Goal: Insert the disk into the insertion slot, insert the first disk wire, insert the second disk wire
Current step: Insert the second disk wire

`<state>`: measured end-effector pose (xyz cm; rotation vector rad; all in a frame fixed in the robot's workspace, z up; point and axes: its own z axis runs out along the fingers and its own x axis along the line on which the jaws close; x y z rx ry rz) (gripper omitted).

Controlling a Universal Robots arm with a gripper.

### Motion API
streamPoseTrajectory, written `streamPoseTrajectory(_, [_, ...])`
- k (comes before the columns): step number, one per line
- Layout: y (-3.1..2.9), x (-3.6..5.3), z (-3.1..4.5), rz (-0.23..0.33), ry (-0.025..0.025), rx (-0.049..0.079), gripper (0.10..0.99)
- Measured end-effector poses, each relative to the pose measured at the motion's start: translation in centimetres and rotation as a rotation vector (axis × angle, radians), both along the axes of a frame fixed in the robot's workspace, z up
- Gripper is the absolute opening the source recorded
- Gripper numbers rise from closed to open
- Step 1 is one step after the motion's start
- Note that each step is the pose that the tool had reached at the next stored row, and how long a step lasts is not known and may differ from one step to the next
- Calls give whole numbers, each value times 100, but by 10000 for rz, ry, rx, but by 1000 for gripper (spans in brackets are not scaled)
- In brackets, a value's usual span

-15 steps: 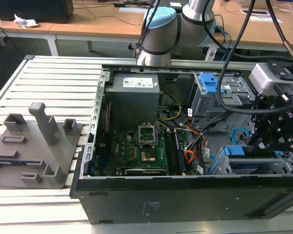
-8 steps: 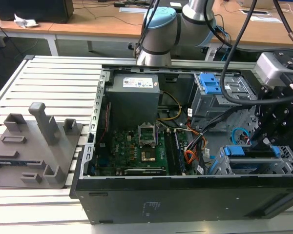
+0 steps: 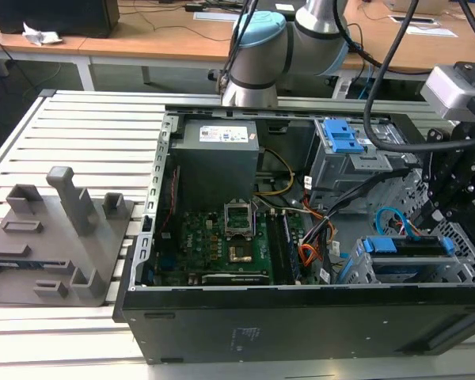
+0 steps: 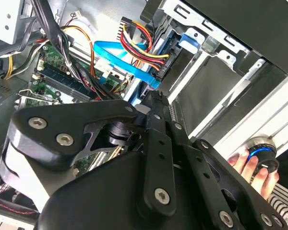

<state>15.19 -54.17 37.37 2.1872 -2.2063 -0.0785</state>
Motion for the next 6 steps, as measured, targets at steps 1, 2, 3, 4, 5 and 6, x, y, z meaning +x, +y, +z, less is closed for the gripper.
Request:
streamPoseTrajectory(1, [0, 0, 33, 0, 0, 2, 106])
streamPoseTrajectory(2, [0, 0, 34, 0, 0, 2, 106])
streamPoseTrajectory(3, [0, 0, 36, 0, 0, 0, 106])
streamPoseTrajectory(4, [0, 0, 37, 0, 0, 0, 106])
streamPoseTrajectory(5, [0, 0, 38, 0, 0, -1, 106])
streamPoseTrajectory(6, [0, 0, 38, 0, 0, 0, 106])
